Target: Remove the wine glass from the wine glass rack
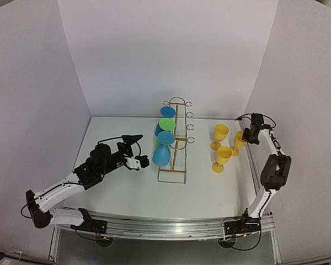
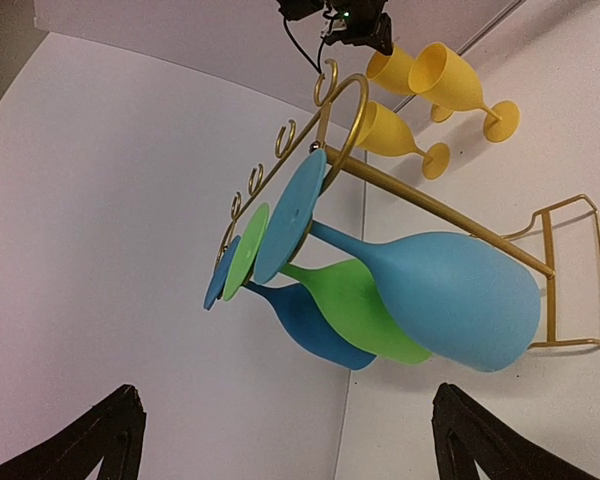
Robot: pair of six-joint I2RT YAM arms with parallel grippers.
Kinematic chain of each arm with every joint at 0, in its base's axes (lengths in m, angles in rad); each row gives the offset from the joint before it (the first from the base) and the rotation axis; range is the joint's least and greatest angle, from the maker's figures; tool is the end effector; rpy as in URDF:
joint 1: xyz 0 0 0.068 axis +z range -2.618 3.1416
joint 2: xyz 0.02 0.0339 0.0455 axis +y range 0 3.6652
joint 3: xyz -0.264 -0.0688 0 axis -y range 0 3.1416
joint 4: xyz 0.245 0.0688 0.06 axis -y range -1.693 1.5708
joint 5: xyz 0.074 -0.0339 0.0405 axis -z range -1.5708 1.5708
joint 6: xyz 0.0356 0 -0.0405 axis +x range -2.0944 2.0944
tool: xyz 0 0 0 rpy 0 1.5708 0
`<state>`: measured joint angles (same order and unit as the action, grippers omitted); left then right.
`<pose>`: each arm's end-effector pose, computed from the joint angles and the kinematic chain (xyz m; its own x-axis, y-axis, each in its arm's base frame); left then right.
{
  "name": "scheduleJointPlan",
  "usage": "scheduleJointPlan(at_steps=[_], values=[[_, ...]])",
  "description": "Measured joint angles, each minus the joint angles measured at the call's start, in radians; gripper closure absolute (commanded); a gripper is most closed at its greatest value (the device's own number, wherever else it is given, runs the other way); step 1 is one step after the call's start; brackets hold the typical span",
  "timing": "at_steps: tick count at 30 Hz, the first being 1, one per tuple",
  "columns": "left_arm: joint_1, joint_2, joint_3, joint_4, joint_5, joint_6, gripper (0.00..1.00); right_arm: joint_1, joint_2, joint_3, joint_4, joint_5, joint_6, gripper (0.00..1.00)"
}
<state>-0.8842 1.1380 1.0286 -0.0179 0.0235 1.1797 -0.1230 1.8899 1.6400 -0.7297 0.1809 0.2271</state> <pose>0.1693 -0.2079 0.3721 0.6978 0.6066 -0.3809 0.3748 0.1439 0.9159 0.4119 -0.0574 0.2712 -0.7533 0.3163 -0.5767 0.4001 0.9163 -0.0201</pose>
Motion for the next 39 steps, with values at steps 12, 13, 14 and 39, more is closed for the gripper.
scheduleJointPlan(at_steps=[12, 13, 14, 39], values=[[0.002, 0.001, 0.000, 0.001, 0.010, 0.000, 0.01, 0.000, -0.050, -0.043, -0.048, -0.004, -0.014, 1.00], [0.002, 0.001, 0.000, 0.001, 0.010, 0.000, 0.01, 0.001, -0.051, -0.043, -0.053, -0.005, -0.015, 1.00], [0.002, 0.001, 0.000, 0.001, 0.011, 0.000, 0.00, 0.002, -0.051, -0.043, -0.056, -0.005, -0.016, 1.00], [0.081, 0.125, 0.362, -0.302, 0.076, -0.474, 0.24, 0.021, -0.041, 0.235, -0.275, -0.089, -0.039, 0.14]])
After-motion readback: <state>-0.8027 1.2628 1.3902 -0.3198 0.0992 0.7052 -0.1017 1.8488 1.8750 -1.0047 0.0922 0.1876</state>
